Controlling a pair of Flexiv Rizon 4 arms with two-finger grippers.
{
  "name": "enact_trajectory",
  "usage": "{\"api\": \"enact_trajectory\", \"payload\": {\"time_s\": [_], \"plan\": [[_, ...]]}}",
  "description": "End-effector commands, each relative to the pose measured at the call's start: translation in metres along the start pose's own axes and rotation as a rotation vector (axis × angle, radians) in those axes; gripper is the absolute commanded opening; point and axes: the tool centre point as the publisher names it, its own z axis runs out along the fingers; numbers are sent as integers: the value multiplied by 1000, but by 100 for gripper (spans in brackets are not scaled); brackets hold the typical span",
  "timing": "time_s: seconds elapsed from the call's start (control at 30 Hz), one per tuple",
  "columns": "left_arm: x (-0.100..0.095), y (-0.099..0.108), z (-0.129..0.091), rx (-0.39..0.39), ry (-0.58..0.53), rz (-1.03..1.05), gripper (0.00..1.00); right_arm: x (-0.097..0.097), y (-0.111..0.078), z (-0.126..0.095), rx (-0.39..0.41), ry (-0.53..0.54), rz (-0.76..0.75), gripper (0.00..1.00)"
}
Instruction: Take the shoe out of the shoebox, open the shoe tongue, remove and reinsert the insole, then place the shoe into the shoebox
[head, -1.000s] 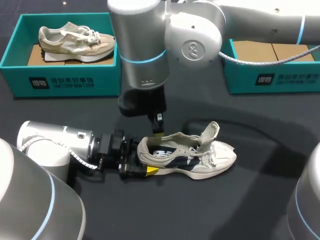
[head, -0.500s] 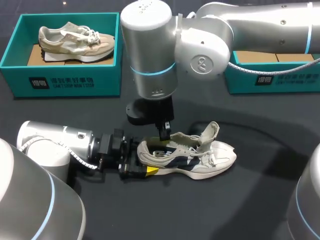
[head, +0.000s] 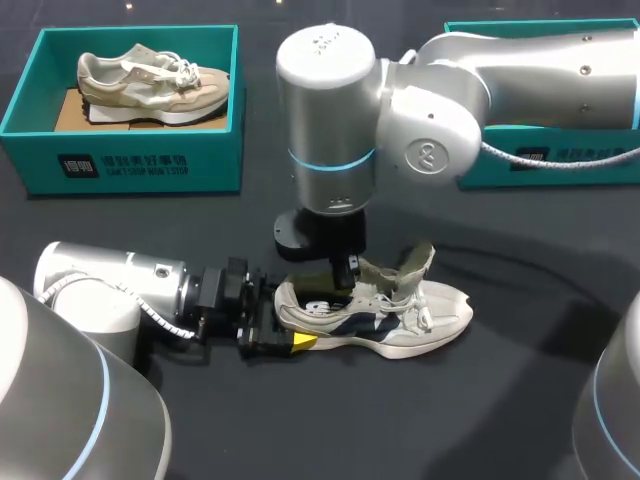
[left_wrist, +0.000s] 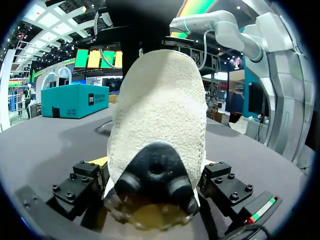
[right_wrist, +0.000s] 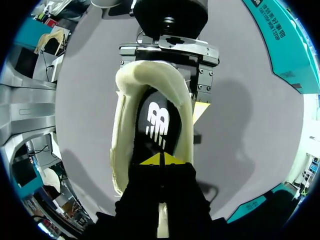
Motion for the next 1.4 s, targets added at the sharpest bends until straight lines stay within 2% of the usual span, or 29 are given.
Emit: {"api": "enact_trajectory", "payload": {"time_s": [0.03, 0.47, 0.57, 0.63, 0.7, 0.87, 1.1, 1.4], "plan": [[0, 1, -1, -1, -1, 1, 0, 4, -14, 10, -36, -25, 5, 0], [0, 1, -1, -1, -1, 1, 0, 4, -31, 30, -64, -67, 49, 0], [0, 1, -1, -1, -1, 1, 0, 2, -32, 33, -76, -72, 42, 24], [0, 1, -1, -1, -1, 1, 0, 0, -32, 33, -78, -69, 39, 31], [0, 1, -1, -1, -1, 1, 0, -1, -32, 34, -78, -65, 34, 33], [0, 1, -1, -1, -1, 1, 0, -5, -31, 40, -96, -31, 28, 37], [0, 1, -1, -1, -1, 1, 0, -6, -25, 52, -121, 56, 46, 37], [0, 1, -1, -1, -1, 1, 0, 13, -11, 70, -145, 167, 105, 38]]}}
